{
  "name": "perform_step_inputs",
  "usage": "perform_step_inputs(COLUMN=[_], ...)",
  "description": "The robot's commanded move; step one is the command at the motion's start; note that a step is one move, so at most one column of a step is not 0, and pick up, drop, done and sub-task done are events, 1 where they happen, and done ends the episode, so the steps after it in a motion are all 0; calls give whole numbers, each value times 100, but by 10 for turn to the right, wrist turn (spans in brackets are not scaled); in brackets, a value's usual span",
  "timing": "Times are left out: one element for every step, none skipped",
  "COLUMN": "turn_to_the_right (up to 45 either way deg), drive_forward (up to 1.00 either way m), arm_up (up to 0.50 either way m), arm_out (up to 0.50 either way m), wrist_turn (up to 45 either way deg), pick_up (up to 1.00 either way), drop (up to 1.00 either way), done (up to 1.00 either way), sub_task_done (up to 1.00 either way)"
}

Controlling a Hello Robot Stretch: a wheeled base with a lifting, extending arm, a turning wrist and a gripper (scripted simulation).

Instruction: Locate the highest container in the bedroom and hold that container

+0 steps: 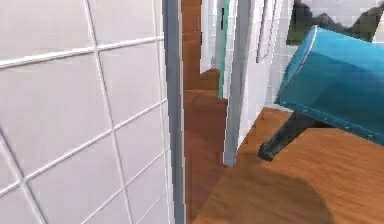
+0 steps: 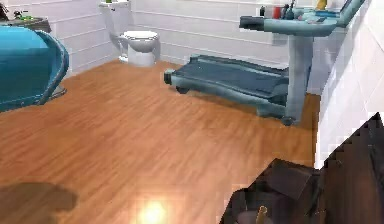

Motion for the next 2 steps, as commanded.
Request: perform_step_inputs(turn_to_the_right=[300,0], drive_forward=[0,60], arm_up=[0,0], arm_out=[0,0], wrist_turn=[0,0], pick_up=[0,0], drop=[0,0], done=[0,0], sub_task_done=[0,0])
